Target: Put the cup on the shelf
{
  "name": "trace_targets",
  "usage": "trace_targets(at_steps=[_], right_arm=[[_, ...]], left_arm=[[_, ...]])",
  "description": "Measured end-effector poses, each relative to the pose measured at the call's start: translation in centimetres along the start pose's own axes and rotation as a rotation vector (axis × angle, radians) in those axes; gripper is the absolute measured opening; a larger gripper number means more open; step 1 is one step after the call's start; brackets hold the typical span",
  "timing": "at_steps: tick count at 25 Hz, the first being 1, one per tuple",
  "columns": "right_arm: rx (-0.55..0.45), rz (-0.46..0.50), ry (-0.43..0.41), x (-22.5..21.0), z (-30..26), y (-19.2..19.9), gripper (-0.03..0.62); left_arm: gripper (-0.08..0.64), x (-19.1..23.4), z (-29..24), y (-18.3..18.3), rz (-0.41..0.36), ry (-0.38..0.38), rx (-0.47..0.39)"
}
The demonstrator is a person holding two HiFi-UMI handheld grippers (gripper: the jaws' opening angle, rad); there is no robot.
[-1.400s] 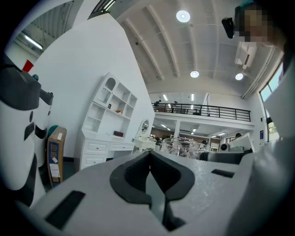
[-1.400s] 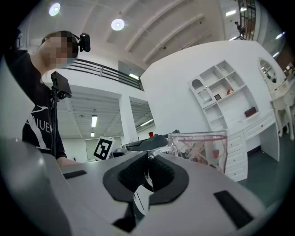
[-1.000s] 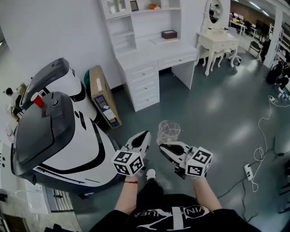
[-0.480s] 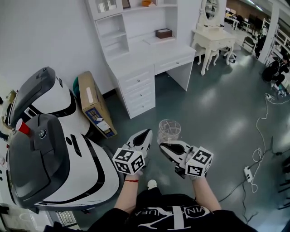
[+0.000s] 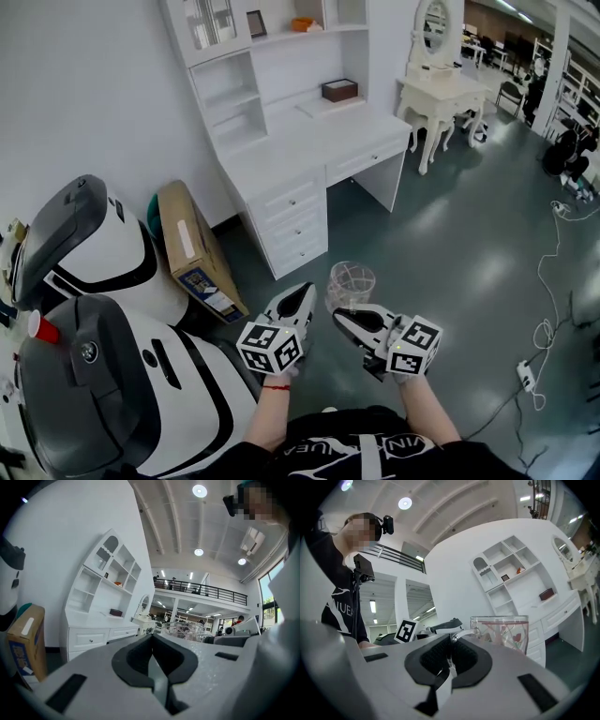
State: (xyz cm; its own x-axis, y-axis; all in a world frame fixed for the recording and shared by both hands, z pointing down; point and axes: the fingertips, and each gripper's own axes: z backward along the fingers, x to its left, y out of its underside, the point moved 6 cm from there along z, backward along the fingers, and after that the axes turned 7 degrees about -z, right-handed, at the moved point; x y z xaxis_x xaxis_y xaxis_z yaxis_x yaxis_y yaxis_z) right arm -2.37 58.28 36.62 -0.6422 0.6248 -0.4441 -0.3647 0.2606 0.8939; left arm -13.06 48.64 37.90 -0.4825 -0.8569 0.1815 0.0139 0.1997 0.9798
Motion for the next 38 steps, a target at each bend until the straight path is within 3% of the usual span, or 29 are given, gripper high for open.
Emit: trace_targets(at_steps=[7, 13, 19, 28, 38], right_arm=[[0.03, -0.01, -0.013, -5.0, -3.2, -1.6, 0.009], [0.061, -0.009, -0.105, -11.1, -7.0, -5.0, 0.009], [0.121, 0.055, -0.208, -16.4, -10.2, -10.0, 0.009], [0.15, 0.063, -0.249, -24.9, -11.3, -14.3, 0.009], [0.181, 0.049, -0.299, -31.5, -12.7, -15.7, 0.009]], left_arm=[[0.008, 3.2, -4.5, 0.3, 0.012, 0.014, 0.037], [0.008, 8.0, -8.7, -2.1, -0.001, -0.086, 0.021], [0.008, 11.7, -15.0, -5.6, 0.005, -0.17, -0.033], [0.008, 14.6, -23.4, -6.7, 0.011, -0.225, -0.049], [0.008, 17.2, -28.5, -5.9, 0.024, -0.294, -0.042]])
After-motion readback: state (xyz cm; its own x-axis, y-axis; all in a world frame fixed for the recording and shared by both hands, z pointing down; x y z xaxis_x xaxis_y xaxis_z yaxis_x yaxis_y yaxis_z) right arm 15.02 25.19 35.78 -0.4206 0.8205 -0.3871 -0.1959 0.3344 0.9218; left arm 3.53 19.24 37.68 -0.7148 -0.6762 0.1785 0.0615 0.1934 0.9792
